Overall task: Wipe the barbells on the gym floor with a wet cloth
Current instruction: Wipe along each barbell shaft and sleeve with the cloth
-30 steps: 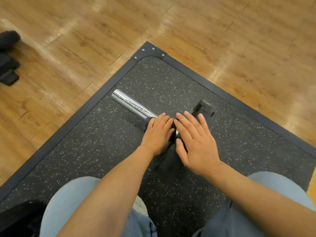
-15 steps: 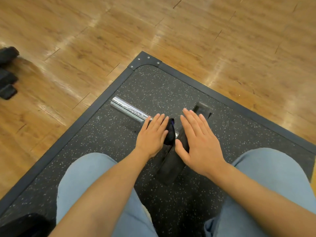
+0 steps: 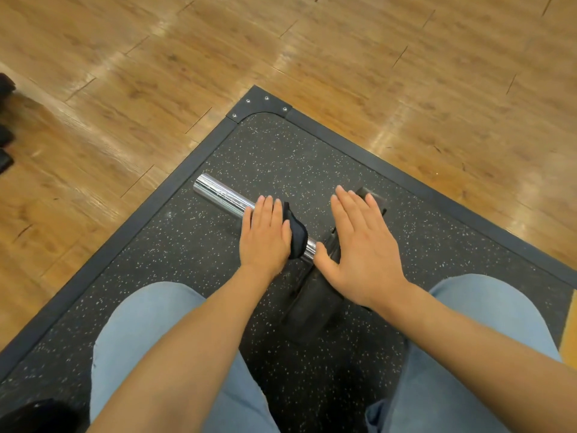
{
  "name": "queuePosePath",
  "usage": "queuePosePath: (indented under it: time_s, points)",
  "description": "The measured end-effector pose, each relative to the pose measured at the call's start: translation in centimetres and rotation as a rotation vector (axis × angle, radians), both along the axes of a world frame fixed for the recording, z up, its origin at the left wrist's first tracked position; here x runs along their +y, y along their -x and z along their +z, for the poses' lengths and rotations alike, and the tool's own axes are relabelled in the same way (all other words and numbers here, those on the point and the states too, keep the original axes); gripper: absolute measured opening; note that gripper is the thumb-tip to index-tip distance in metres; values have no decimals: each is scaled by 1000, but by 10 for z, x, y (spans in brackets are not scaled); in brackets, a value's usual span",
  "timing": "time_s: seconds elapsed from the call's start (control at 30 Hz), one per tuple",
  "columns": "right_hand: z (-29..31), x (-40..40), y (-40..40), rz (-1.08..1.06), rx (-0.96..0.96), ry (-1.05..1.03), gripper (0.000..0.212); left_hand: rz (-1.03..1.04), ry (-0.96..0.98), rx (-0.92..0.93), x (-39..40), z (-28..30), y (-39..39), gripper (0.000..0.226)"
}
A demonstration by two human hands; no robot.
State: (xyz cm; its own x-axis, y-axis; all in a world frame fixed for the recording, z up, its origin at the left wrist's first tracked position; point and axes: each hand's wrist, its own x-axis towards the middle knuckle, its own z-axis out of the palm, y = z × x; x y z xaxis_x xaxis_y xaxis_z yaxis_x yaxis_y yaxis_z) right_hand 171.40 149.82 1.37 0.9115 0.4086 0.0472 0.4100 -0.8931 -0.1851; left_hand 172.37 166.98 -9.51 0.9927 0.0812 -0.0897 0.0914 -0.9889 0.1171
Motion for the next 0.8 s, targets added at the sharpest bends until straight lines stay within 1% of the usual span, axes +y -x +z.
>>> queuePosePath:
  time_s: [0.03,0.07,0.17,0.2,0.27,0.3,0.33,0.4,0.47,0.53,0.63,0.7,0.77,0.8]
  points:
    - [-1,0,1,5,-4,-9,76,0,-8,-1,-5,0,2,62]
    - [0,0,2,8,-14,-23,74,-46,-8,-18,-10,-1,6,61]
    - [0,1,3,11,-32,-58,69,-305,39,-63,-25,-9,25,53]
    - [0,1,4,7,-32,-66,68,-358,46,-54,-25,-9,27,52]
    - [-2,1,4,-1,-41,-84,67,-400,32,-46,-17,-6,20,53]
    - [-2,1,4,-7,-47,-93,67,-376,19,-55,-12,-5,15,54]
    - [-3,1,4,-11,-54,-101,67,-304,18,-54,-6,-4,9,54]
    - [-4,1,4,-11,-60,-117,67,-85,32,-42,1,-2,-3,54]
    - [-5,1,5,-7,-71,-131,65,43,54,-59,-4,-1,-2,55]
    - [-4,2,6,-10,-89,-155,62,15,74,-52,-20,0,10,55]
    - [-5,4,6,-12,-100,-158,58,-160,87,-60,-34,-7,29,54]
    - [-6,4,6,-11,-111,-169,56,-208,57,-45,-26,-10,28,57]
    - [-5,4,6,-16,-117,-181,56,-137,-3,-45,-12,-8,13,59]
    - [-5,3,5,-15,-116,-183,57,-46,-16,-28,-5,-6,2,58]
